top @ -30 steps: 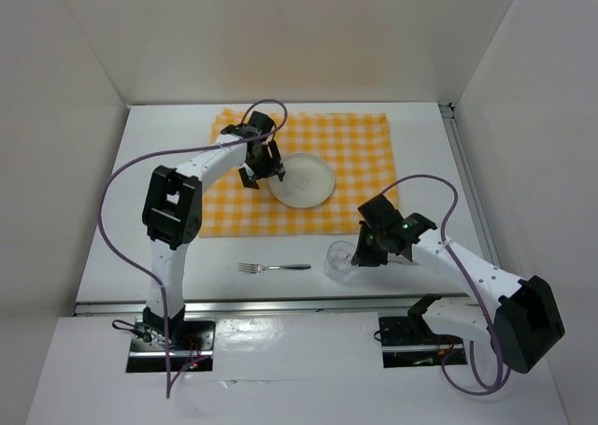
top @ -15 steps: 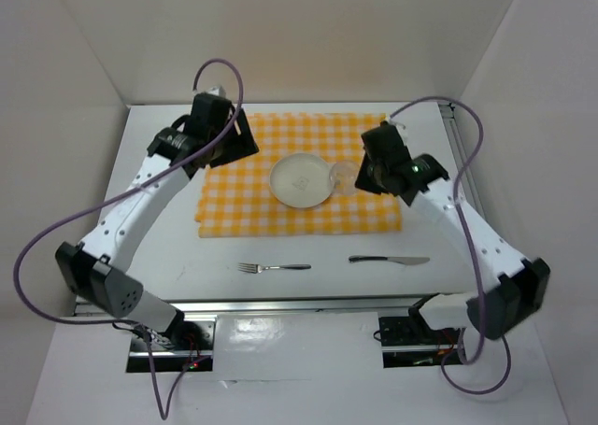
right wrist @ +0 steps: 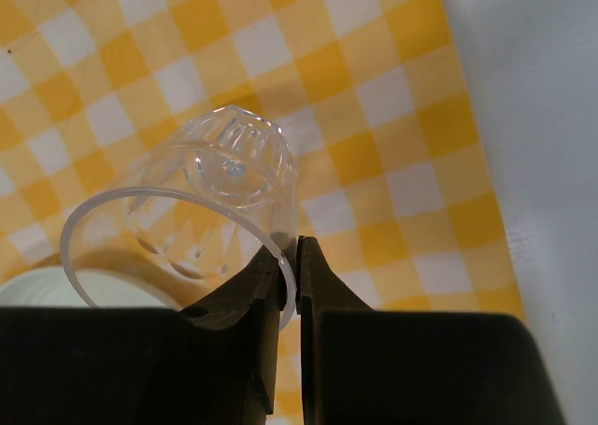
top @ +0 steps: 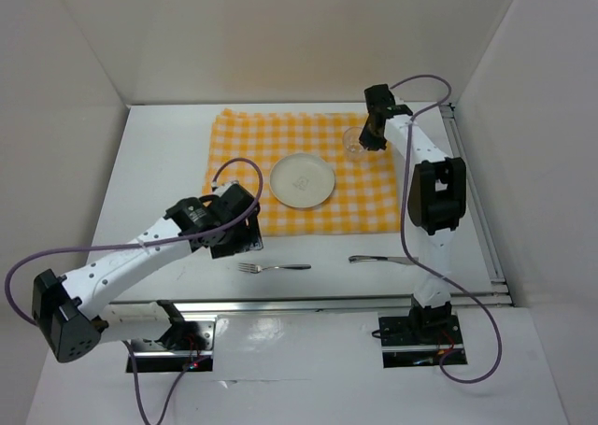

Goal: Set the dinner table for one person

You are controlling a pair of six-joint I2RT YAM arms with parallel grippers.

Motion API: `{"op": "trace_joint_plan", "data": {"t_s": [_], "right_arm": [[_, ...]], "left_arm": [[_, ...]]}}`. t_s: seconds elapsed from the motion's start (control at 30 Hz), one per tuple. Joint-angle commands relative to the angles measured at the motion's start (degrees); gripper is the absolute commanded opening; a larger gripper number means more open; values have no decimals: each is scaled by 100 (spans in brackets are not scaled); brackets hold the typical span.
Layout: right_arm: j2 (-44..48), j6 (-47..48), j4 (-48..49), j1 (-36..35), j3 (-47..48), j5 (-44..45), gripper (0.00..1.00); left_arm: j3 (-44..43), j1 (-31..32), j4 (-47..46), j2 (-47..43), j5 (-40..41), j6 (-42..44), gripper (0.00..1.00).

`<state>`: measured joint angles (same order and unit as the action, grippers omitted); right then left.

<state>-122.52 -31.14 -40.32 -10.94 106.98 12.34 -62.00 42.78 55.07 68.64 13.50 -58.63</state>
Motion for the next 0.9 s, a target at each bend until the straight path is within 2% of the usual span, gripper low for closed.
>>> {"op": "trace_joint_plan", "data": {"t_s": [0.0,0.23,0.3,0.33,0.37,0.43,0.47,0.5,0.6,0.67,0.73,0.87], "right_arm": [[-122,134,103,21,604,31,0],[-536,187,208,241,825,-21,0],[-606,187,208,241,877,-21,11],[-659,248,208,241,877,-91,17],[-659,248,208,241,877,-91,36],[-598,300,208,241,877,-152,59],[-598,353,208,241,877,-153,67],[-537,354,208,241,877,-153,83],[-178,354,156,241,877,-153,100],[121,354,156,241,729,-153,100],[734,354,330,241,343,-205,100],[1887,354,594,241,-554,-469,100]], "left_arm": [[169,414,320,-79,171,-623,80],[443,898,715,193,171,-1492,78],[329,898,961,351,171,-1879,80],[207,950,962,526,171,-2019,80],[145,951,1032,606,171,-2073,80],[30,1012,1032,816,171,-2143,80],[-22,1013,1032,870,171,-2239,80],[-93,1065,1093,870,171,-2310,80],[-93,1065,1094,949,110,-2688,80],[-145,1065,1155,949,40,-3326,81],[-68,1065,954,879,-171,-3566,81],[74,1065,243,817,-497,-4215,76]]}}
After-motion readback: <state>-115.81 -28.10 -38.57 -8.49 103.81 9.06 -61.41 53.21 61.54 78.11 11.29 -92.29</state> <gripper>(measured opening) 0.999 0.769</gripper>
